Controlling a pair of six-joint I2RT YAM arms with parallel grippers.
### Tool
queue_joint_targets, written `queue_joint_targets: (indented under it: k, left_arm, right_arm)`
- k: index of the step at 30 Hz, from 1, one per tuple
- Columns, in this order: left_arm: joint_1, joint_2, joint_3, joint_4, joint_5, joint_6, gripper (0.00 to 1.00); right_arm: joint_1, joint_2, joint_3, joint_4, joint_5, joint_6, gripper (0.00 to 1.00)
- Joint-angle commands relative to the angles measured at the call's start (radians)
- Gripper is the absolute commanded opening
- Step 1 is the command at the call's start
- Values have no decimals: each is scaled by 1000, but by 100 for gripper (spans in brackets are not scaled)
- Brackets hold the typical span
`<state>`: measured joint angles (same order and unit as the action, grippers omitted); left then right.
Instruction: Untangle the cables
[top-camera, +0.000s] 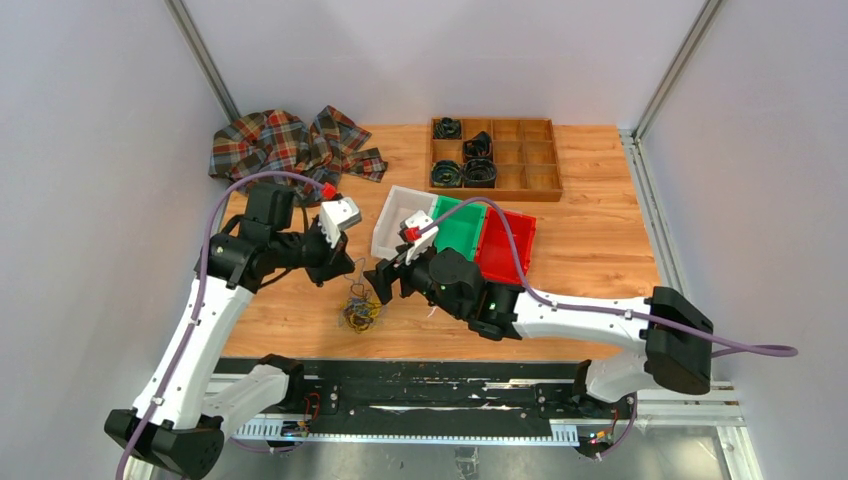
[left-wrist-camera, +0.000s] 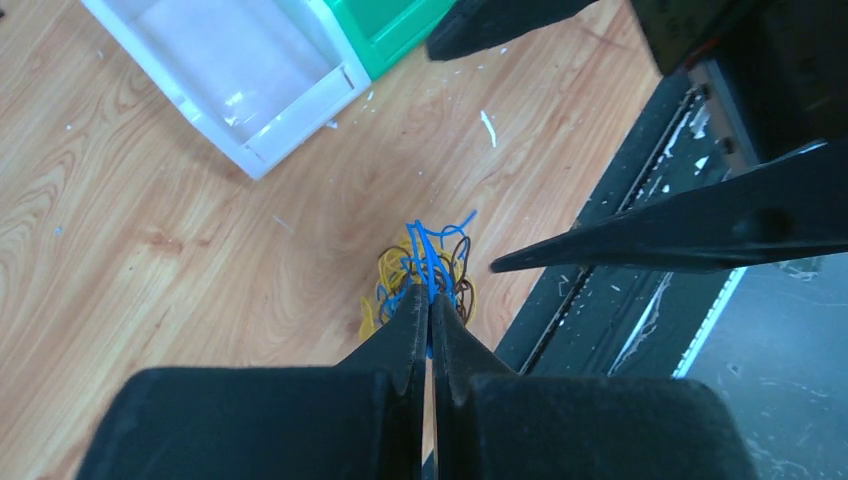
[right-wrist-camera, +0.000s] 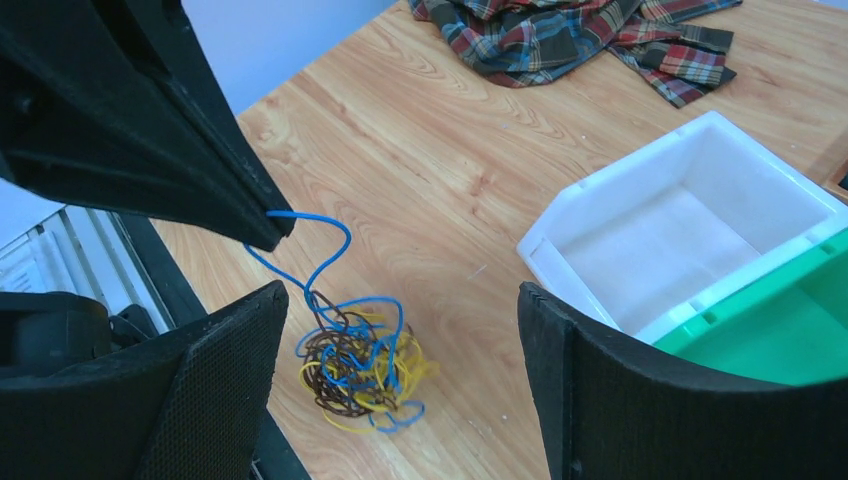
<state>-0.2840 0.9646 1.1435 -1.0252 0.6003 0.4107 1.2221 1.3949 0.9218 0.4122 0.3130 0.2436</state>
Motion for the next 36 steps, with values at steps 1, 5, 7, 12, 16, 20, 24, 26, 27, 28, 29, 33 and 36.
queue_joint_targets:
  k: [1, 5, 7, 12, 16, 20, 24, 26, 27, 28, 29, 33, 36]
  left_arm:
    - [-6, -16, 48, -28, 75, -32, 1]
    - [-6, -14, 70, -29, 96, -33, 1]
    - [-6, -11, 87, -28, 106, -35, 1]
    - [-5, -5, 121, -44, 138, -34, 1]
    - [-6, -6, 142, -66, 163, -34, 1]
    - [-5, -22, 159, -94, 162, -25, 1]
    - [-5, -43, 159, -96, 123, -10, 1]
    - [-6, -39, 169, -96, 90, -1, 1]
    - [-6, -35, 175, -96, 71, 2, 1]
    - [-7, -30, 184, -96, 57, 3, 1]
    - [-7, -25, 193, -96, 46, 0, 1]
    - [-7, -23, 208, -96, 68, -7, 1]
    - [-9, -20, 214, -96, 78, -23, 1]
  right_arm:
    - [14, 35, 31, 103, -16, 33, 85]
    - [14, 61, 33, 129, -31, 56, 85]
    - [14, 76, 40, 137, -39, 62, 85]
    - [14, 107, 69, 135, -23, 70, 85]
    - [9, 115, 80, 128, 10, 67, 84]
    - [0, 89, 60, 122, 14, 68, 83]
    - [-6, 39, 24, 121, -31, 59, 83]
    - [-6, 2, 1, 121, -62, 55, 83]
    - [-6, -9, -12, 124, -71, 55, 83]
    - [-6, -22, -21, 123, -77, 55, 83]
    - [-6, -30, -25, 122, -81, 55, 83]
    - [-6, -33, -4, 106, -87, 47, 83]
    - [-6, -12, 33, 100, -95, 44, 83]
